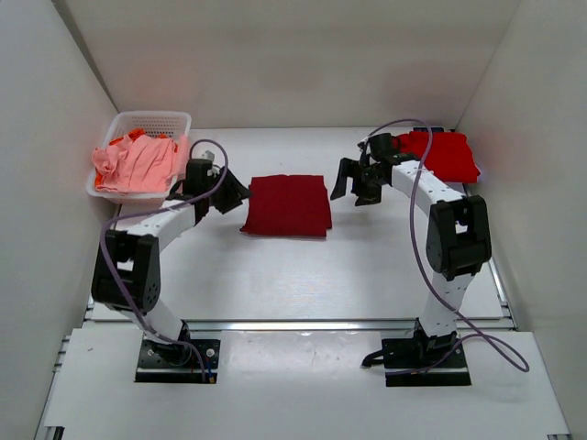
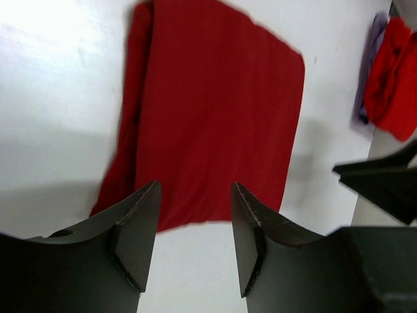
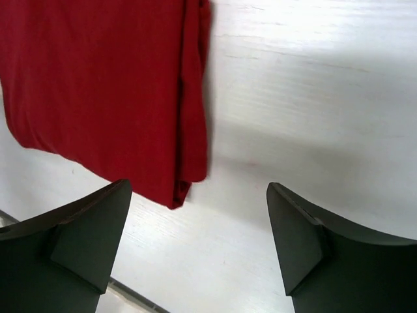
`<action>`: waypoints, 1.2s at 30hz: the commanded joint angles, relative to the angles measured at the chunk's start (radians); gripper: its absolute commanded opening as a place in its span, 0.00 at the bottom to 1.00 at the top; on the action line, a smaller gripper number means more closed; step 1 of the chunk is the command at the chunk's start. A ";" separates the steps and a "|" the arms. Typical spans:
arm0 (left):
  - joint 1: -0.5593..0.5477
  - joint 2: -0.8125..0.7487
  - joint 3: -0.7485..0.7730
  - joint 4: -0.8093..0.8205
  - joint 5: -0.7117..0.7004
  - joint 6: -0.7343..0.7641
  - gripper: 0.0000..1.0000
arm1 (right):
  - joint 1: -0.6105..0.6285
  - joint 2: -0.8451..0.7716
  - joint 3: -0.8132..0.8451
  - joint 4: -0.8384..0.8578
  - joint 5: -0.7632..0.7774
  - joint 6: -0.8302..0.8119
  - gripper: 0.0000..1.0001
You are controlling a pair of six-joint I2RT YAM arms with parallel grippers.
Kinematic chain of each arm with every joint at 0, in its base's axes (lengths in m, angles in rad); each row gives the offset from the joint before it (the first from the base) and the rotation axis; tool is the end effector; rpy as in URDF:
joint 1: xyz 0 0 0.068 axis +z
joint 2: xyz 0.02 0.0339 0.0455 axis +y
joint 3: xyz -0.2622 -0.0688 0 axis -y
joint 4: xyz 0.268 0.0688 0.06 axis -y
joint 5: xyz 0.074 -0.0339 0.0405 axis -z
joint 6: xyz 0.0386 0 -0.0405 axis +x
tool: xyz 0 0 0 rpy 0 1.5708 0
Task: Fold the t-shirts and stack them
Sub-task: Fold the long partially folded tshirt into a neat square, then put the neatly folded tshirt into the corner of the board with the right arm
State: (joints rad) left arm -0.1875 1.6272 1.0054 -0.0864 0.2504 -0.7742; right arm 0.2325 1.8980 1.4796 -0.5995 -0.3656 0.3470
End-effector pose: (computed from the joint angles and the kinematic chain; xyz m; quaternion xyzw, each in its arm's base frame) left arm 0.3639 -0.0788 0.1955 -0.2107 0.8779 -0.2924 0.3153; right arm 0.4165 0.1128 0.2141 0.0046 0.9473 0.2443 0.2072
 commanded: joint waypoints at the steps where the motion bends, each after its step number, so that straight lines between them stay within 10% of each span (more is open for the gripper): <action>1: -0.010 -0.105 -0.080 0.027 0.044 0.018 0.58 | 0.001 0.025 0.001 0.133 -0.093 -0.019 0.83; 16: 0.042 -0.449 -0.292 -0.042 0.046 -0.002 0.57 | 0.201 0.371 0.205 0.055 -0.079 0.115 0.82; 19: 0.046 -0.467 -0.298 -0.050 0.058 -0.005 0.57 | 0.214 0.404 0.252 0.018 -0.075 0.127 0.60; 21: 0.052 -0.481 -0.298 -0.059 0.066 -0.019 0.57 | 0.214 0.426 0.269 -0.008 -0.073 0.139 0.00; 23: 0.051 -0.509 -0.312 -0.061 0.067 -0.020 0.57 | 0.206 0.466 0.310 -0.080 -0.062 0.123 0.00; 36: 0.025 -0.546 -0.335 -0.075 0.053 -0.016 0.57 | 0.294 0.313 0.398 -0.137 0.929 -0.328 0.00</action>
State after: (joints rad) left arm -0.1532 1.0897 0.6792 -0.1650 0.3000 -0.7830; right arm 0.5125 2.2822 1.9099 -0.7498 0.1894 0.1890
